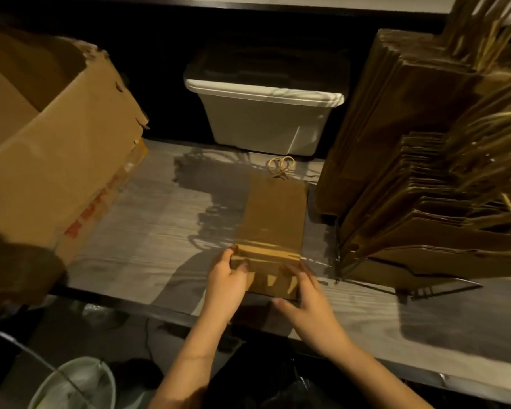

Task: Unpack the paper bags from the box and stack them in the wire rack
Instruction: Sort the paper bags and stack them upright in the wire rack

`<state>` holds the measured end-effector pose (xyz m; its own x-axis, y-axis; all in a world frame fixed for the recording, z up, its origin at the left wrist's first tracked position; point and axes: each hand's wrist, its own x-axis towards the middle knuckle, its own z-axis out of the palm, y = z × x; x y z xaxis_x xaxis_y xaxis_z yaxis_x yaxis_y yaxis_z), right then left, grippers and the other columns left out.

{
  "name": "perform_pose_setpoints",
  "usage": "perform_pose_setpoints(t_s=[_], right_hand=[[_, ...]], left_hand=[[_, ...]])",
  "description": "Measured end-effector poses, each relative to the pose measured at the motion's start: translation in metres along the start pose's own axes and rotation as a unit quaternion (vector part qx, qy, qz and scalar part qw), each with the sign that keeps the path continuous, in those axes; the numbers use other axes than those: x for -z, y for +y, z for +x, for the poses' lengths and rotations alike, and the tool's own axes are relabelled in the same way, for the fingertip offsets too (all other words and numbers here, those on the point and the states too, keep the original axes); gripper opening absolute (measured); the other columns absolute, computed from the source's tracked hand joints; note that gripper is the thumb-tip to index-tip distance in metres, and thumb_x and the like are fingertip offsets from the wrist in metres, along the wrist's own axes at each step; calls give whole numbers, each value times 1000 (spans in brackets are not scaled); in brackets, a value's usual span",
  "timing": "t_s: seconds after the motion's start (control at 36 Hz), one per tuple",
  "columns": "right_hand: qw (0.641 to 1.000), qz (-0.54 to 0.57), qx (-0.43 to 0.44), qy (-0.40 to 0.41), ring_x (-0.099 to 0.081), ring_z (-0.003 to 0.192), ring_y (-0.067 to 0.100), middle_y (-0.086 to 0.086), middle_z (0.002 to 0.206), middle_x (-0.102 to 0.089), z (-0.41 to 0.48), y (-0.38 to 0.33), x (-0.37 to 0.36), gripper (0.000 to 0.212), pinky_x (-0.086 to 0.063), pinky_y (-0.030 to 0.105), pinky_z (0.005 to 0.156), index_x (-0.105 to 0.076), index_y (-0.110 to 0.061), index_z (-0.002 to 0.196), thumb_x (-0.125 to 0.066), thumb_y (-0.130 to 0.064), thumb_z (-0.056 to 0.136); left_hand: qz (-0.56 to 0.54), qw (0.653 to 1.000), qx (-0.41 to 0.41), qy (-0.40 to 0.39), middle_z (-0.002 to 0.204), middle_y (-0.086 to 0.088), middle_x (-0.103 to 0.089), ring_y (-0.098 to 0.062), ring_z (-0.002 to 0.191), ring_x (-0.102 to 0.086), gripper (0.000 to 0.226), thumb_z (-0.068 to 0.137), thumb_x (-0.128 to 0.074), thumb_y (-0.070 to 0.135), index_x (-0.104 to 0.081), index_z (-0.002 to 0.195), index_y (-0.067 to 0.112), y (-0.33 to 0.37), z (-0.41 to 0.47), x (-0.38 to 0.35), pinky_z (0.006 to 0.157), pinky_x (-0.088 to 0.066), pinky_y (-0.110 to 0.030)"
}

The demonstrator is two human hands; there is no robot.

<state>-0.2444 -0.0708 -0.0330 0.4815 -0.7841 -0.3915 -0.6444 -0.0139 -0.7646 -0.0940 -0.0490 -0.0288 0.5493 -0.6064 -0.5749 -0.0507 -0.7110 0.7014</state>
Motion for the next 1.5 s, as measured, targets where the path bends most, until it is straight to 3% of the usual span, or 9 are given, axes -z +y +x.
perform_pose_setpoints(t_s=[0.14, 0.28, 0.42, 0.56, 0.89, 1.06, 1.25, 1.36, 1.5], right_hand=[[989, 132, -58, 10, -34, 133, 11, -4, 144, -34, 7, 0, -3, 63, -30, 28, 111, -35, -25, 137, -68, -19, 84], [937, 333, -102, 36, -63, 82, -6, -10, 104, -63, 6, -5, 6, 52, -48, 8, 65, -39, -19, 132, -58, 3, 89], [899, 410, -106, 109, -65, 99, 12, 6, 117, -65, 0, 2, 5, 49, -55, 22, 79, -45, -12, 131, -56, 8, 87], [918, 375, -77, 104, -63, 107, 16, 4, 116, -67, -13, 3, 11, 38, -49, 37, 96, -57, -14, 123, -54, 4, 90], [932, 335, 8, 136, -66, 99, 11, -6, 99, -73, -47, 22, 40, 37, -51, 21, 81, -67, -22, 99, -53, 10, 88], [922, 305, 54, 231, -66, 84, 1, -12, 84, -73, -63, 27, 58, 46, -48, 11, 76, -73, -28, 80, -54, 14, 85], [892, 217, 107, 382, -63, 87, 4, -4, 88, -69, -75, 32, 79, 49, -47, 12, 78, -69, -36, 85, -62, 12, 81], [866, 162, 149, 448, -62, 87, 14, -12, 96, -63, -75, 34, 97, 44, -53, 32, 71, -62, -49, 98, -70, -10, 80], [838, 62, 224, 493, -57, 91, 11, -23, 102, -56, -71, 25, 125, 28, -44, 14, 84, -59, -30, 108, -63, -29, 80]], left_hand=[[10, 1000, 6, -2, 138, -5, -47, -27, 123, -47, 45, 97, -48, 19, -39, 141, 22, 4, 5, 0, 98, -43, -38], [-18, 999, 27, -11, 146, -5, -42, -26, 129, -42, 55, 96, -51, 26, -28, 147, 24, 7, 10, 5, 100, -41, -36], [-92, 993, 70, -29, 137, 0, -47, -27, 126, -47, 65, 98, -49, 25, -12, 151, 25, 10, 9, 7, 93, -39, -34], [-146, 981, 121, -28, 139, -6, -48, -29, 123, -49, 52, 98, -49, 22, -32, 146, 16, 2, 1, -4, 90, -43, -36], [-427, 888, 116, -129, 99, -2, -66, -18, 96, -60, 13, 92, -54, 11, -59, 103, 16, 3, -35, -13, 93, -40, -34], [-495, 853, 88, -138, 107, -10, -64, -24, 109, -57, 37, 92, -35, -8, -52, 118, 13, 11, -50, -32, 108, -32, -40], [-402, 908, -10, -120, 102, -7, -66, -23, 107, -60, 35, 89, -47, -10, -52, 119, 6, 34, -73, -47, 97, -43, -37], [-259, 937, -180, -152, 91, 10, -73, -7, 94, -66, 18, 91, -57, 10, -64, 97, 25, 58, -88, -46, 85, -49, -21], [-206, 914, -329, -121, 90, 19, -68, 1, 91, -62, 22, 95, -49, 18, -61, 96, 37, 90, -101, -40, 80, -49, -17]])
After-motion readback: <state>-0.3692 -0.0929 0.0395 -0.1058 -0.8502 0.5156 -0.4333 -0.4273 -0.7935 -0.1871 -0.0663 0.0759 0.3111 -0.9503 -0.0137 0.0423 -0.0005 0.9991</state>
